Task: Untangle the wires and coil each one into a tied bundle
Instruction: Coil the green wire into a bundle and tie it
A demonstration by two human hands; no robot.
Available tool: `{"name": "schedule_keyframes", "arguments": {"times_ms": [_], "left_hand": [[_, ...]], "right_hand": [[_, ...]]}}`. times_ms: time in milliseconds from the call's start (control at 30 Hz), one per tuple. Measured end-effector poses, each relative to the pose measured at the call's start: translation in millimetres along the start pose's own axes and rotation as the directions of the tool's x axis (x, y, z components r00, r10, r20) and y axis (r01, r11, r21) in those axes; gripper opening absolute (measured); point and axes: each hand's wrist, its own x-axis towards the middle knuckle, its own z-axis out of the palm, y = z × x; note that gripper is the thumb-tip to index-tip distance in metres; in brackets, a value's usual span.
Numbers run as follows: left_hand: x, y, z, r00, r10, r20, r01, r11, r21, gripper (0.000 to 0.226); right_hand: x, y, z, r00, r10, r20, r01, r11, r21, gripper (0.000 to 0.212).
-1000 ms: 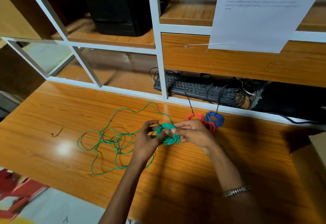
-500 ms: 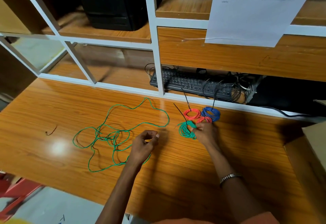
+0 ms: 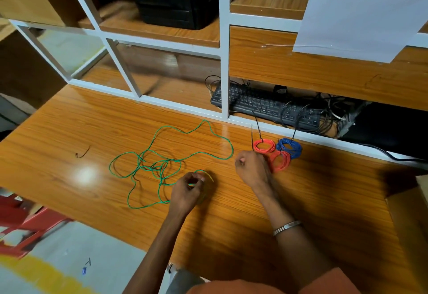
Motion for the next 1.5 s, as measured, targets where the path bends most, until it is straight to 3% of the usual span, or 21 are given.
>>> {"name": "schedule_keyframes", "arguments": {"times_ms": [167,300,467,733,800,867,967,1033,1133,1267,1400,1500], "left_hand": [[-8,-26,-27,0.995,-0.035,-0.096,0.041,0.997,0.066,0.004],[-20,-47,-47,0.983,-0.102,-0.155,0.121,0.985,0.119,0.017],[-28,-60,-45,0.981,-0.134,-0.143,0.14,0.99,0.034,0.025],[-17,-24,-38,0.988,-0.041,-0.148,0.035,0.999,-0.041,0.035],[-15,-5,-38,0.993,-0.052,-0.101,0.039,0.99,-0.133,0.039],[-17,19,-37,0.997,-0.075,0.009,0.075,0.959,-0.272,0.044],[-20,53,-33,0.99,-0.052,0.135,0.102,0.911,-0.399,0.049],[-22,72,-35,0.991,-0.032,0.131,0.083,0.912,-0.401,0.044],[-24,91,-41,0.984,-0.022,0.179,0.091,0.918,-0.387,0.039],[-22,103,-42,0.964,-0.019,0.266,0.151,0.859,-0.489,0.042],[-17,113,-46,0.969,0.076,0.233,0.054,0.863,-0.503,0.036],[-17,118,-51,0.978,0.13,0.162,-0.022,0.839,-0.543,0.027]], "right_hand": [[-1,-33,56,0.934,-0.063,0.353,0.025,0.994,0.11,0.027],[-4,-43,97,0.947,-0.063,0.316,0.057,0.998,0.029,0.031],[-6,-48,115,0.964,-0.048,0.261,0.045,0.999,0.02,0.025],[-6,-79,62,0.926,-0.051,0.373,0.09,0.992,-0.088,0.022],[-4,-82,46,0.936,-0.091,0.341,0.114,0.992,-0.049,0.022],[-1,-82,37,0.948,-0.079,0.309,0.04,0.991,0.129,0.017],[2,-90,14,0.895,-0.073,0.44,-0.149,0.881,0.449,0.016],[0,-99,-14,0.806,-0.153,0.572,-0.222,0.818,0.531,0.012],[0,-98,-53,0.712,-0.262,0.651,-0.279,0.745,0.605,0.013],[-6,-92,-75,0.638,-0.443,0.63,-0.349,0.562,0.75,0.027],[-12,-102,-72,0.573,-0.56,0.599,-0.531,0.303,0.791,0.051],[-13,-113,-61,0.56,-0.604,0.567,-0.659,0.089,0.746,0.043]]}}
